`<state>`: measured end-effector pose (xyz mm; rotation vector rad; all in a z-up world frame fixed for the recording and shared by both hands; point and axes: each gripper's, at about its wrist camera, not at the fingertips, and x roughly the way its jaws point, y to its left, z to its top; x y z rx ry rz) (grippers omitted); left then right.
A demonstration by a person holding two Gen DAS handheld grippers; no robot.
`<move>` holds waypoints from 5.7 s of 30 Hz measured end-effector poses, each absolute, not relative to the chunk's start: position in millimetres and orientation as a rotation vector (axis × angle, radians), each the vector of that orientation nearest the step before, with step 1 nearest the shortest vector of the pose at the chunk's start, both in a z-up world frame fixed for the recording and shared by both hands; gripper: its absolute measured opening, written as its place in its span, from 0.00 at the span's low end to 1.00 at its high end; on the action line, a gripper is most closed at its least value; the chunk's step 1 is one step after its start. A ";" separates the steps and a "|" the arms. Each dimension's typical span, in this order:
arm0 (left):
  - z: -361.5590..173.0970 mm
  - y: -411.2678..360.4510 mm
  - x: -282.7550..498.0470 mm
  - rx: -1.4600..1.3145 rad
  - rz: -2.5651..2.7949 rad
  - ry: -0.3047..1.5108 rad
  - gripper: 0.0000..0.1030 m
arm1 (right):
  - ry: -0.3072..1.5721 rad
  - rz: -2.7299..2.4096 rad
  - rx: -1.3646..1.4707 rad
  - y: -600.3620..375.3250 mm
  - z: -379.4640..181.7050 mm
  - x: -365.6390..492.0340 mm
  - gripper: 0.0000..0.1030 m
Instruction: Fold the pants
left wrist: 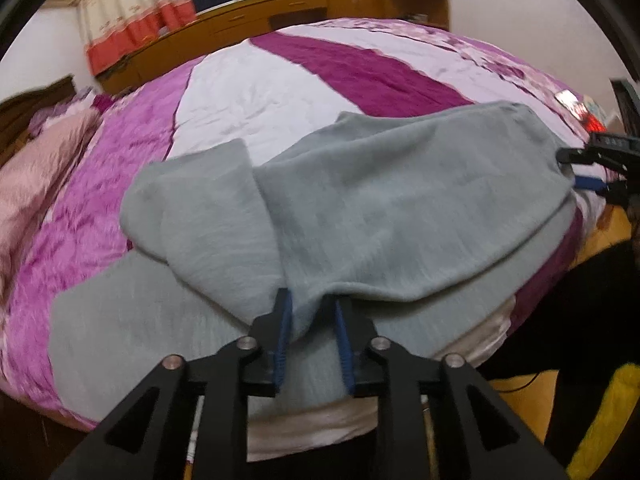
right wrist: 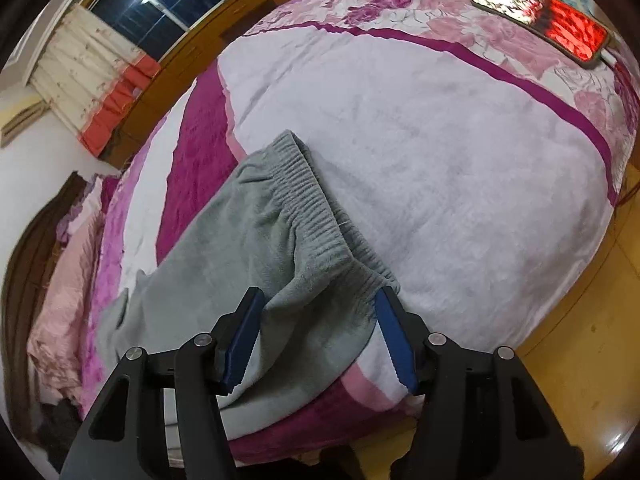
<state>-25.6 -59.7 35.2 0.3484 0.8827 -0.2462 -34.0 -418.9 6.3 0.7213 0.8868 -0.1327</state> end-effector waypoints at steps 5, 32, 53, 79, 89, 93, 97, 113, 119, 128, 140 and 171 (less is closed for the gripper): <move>29.1 -66.6 -19.8 0.421 -0.251 0.875 0.22 | 0.868 -0.123 0.653 -414.5 3.5 -36.2 0.50; 42.1 -47.4 -50.1 0.324 -0.313 0.841 0.04 | 0.836 -0.097 0.553 -408.3 29.4 -62.1 0.00; 36.3 -49.8 -63.6 0.346 -0.332 0.911 0.10 | 0.931 -0.172 0.515 -409.6 13.4 -59.4 0.14; 103.6 11.7 25.4 0.030 -0.095 0.854 0.37 | 0.848 0.031 0.313 -330.5 57.2 -44.9 0.27; 82.2 -19.1 86.6 0.021 -0.102 0.896 0.37 | 0.805 -0.082 0.313 -350.8 40.8 -6.2 0.41; 67.2 -32.3 110.5 0.034 -0.091 0.930 0.37 | 0.767 -0.077 0.349 -358.5 33.0 5.4 0.41; 49.8 -39.7 132.7 0.044 -0.079 0.981 0.37 | 0.782 -0.080 0.339 -359.9 17.9 9.5 0.42; 12.5 -45.3 168.0 0.145 0.011 0.996 0.14 | 0.785 -0.073 0.318 -355.6 13.8 15.3 0.53; 22.1 -36.6 160.1 0.136 -0.015 0.969 0.04 | 0.782 -0.067 0.356 -359.0 14.0 15.2 0.53; 59.7 -11.6 132.4 0.028 0.000 0.901 0.04 | 0.776 -0.044 0.384 -361.5 15.2 14.8 0.53; 112.7 62.4 62.0 0.011 0.153 0.801 0.04 | 0.752 0.033 0.520 -375.5 16.9 6.2 0.53; 46.7 191.6 -47.1 -0.140 0.380 0.994 0.10 | 0.788 0.018 0.424 -352.7 17.8 11.7 0.53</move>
